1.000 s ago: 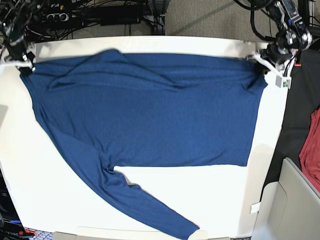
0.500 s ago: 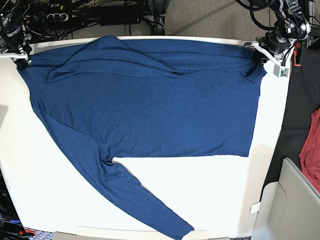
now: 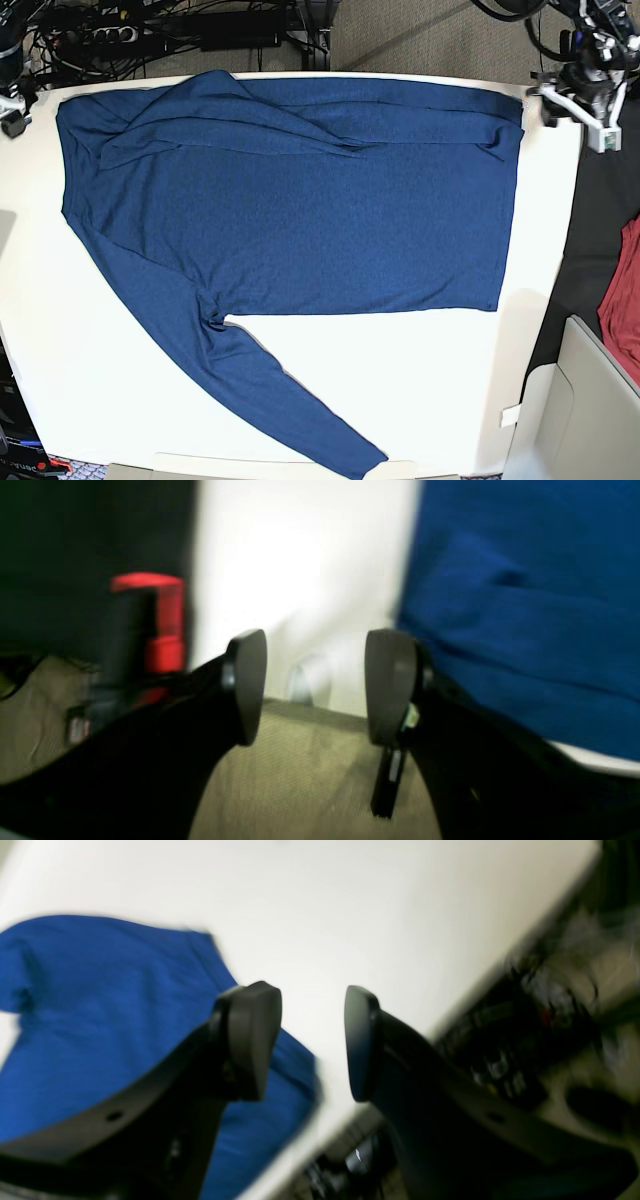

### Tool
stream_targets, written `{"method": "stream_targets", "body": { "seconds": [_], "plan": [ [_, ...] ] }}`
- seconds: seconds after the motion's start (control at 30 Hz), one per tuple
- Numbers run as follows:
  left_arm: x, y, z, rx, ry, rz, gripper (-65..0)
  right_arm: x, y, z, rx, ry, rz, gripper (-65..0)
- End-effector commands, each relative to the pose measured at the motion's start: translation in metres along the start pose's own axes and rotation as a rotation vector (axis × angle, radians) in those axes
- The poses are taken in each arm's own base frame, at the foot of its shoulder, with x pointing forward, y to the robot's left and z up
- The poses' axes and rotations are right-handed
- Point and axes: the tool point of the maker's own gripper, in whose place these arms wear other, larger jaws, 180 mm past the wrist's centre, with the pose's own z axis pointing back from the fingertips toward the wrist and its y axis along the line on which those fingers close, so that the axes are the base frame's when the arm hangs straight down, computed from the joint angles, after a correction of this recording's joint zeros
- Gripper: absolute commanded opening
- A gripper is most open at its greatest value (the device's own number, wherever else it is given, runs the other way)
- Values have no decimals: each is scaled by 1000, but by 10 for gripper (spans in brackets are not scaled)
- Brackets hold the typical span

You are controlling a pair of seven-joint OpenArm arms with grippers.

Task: Fold the T-shirt properly
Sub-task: 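Reach both grippers to the shirt's side edges near the hem and grasp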

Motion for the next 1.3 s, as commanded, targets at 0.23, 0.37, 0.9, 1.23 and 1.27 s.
{"method": "stream_targets", "body": {
  "seconds": [0.23,0.37,0.9,1.23,1.27],
  "plan": [
    [124,-47,-33,-164,-258,35,-337,42,84,-57,142,-93,100,-398],
    [164,-69,-66,-271,-268,108,-337,24,136,-98,229,-23,235,-398],
    [215,-114,-150,-422,-351,273,-336,33,239,-173,377,76,266,-398],
    [207,-141,-178,-446,-336,289,-321,34,242,-175,382,78,259,-398],
    [204,-145,-179,-449,-324,279,-323,34,242,-175,382,78,259,-398]
  ]
}}
